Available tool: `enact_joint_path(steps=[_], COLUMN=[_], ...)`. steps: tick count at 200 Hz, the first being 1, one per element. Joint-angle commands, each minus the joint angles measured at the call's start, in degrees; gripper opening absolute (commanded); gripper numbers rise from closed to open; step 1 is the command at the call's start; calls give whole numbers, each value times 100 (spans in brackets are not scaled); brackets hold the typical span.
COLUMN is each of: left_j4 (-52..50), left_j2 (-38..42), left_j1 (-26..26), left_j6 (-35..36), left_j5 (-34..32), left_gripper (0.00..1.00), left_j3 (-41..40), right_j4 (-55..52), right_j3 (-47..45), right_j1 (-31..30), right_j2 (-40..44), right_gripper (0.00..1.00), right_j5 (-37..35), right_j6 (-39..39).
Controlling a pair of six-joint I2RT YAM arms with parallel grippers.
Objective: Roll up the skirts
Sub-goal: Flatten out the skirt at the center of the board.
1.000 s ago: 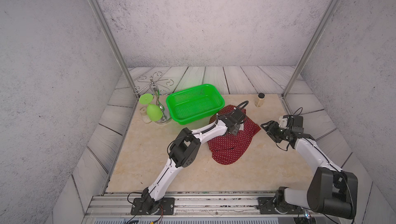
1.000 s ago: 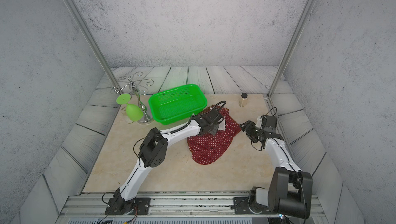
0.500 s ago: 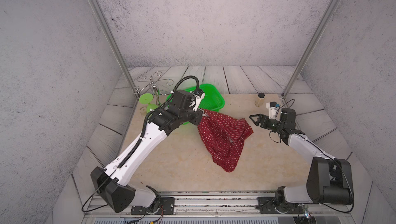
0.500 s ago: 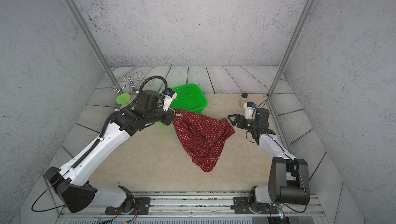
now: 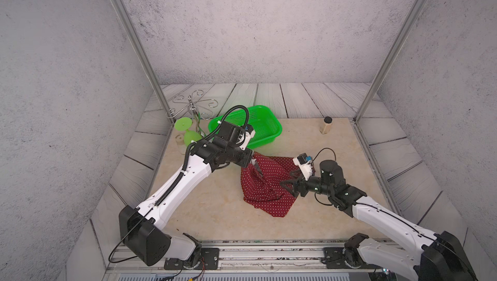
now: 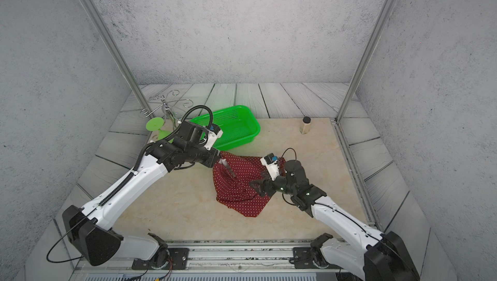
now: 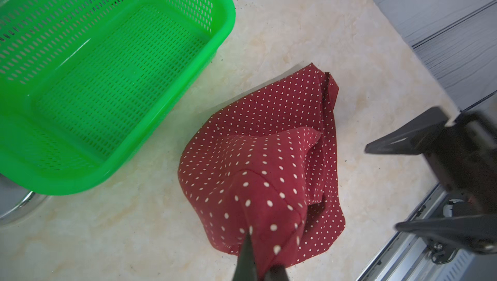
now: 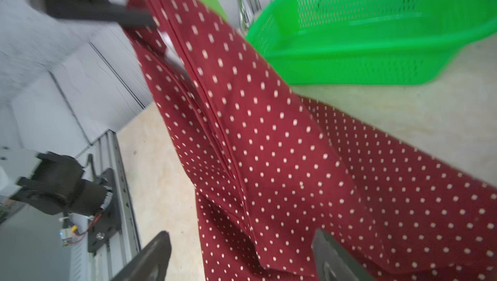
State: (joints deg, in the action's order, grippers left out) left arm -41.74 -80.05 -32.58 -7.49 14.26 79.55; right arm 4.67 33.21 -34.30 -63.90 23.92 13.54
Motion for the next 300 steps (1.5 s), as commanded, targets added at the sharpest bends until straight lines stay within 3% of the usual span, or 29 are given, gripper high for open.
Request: enact_joint_path(steps=[1, 18, 34, 79, 99, 135, 170, 182, 195, 205, 215, 224, 239, 269, 300], left_j4=[180, 183, 191, 64, 75, 118, 149, 121, 70, 22, -14, -47, -151, -258, 329], left_j2=[61, 82, 145, 284, 332, 341, 393, 419, 459, 498, 548, 578, 624, 640, 506], left_j1=[107, 128, 152, 195, 242, 269, 278, 279, 283, 279, 278, 291, 290, 287, 237], left_j6=[-317, -404, -446, -482, -508, -560, -630, -642, -631, -614, -592, -556, -448, -236, -334], left_j5=[326, 375, 454, 550, 565, 674, 848, 883, 885, 850, 818, 771, 586, 315, 1408], left_gripper=[0, 0, 0, 0, 0, 0, 0, 0, 0, 0, 0, 0, 0, 0, 0], left_j3=[51, 68, 74, 219, 219, 263, 256, 254, 254, 237, 230, 231, 294, 696, 1373], right_j4=[-916, -1075, -381, -69, -107, 192, 297, -51, -576, -702, -653, -659, -1083, -2258, -2776], right_j3=[311, 273, 228, 907, 879, 310, 625, 899, 1207, 1248, 1202, 1175, 1230, 1566, 2945], right_j1=[-530, -576, -645, -967, -1123, -1610, -1703, -1775, -1766, -1743, -1733, -1737, -1741, -1674, -1018], right_j2=[-669, -952, -1336, -2527, -2510, -1622, -2277, -2476, -2629, -2628, -2563, -2442, -1948, 39, 933], right_gripper=[95, 95, 91, 83, 82, 89, 88, 85, 77, 64, 47, 25, 4, 0, 0], right_j5=[-2013, -2708, -2352, -2642, -2696, -2423, -2482, -3057, -3928, -4241, -4283, -4247, -4406, -5612, -5689], right_j6=[196, 531, 511, 819, 889, 818, 931, 951, 1156, 1160, 1125, 1009, 702, -656, -2160])
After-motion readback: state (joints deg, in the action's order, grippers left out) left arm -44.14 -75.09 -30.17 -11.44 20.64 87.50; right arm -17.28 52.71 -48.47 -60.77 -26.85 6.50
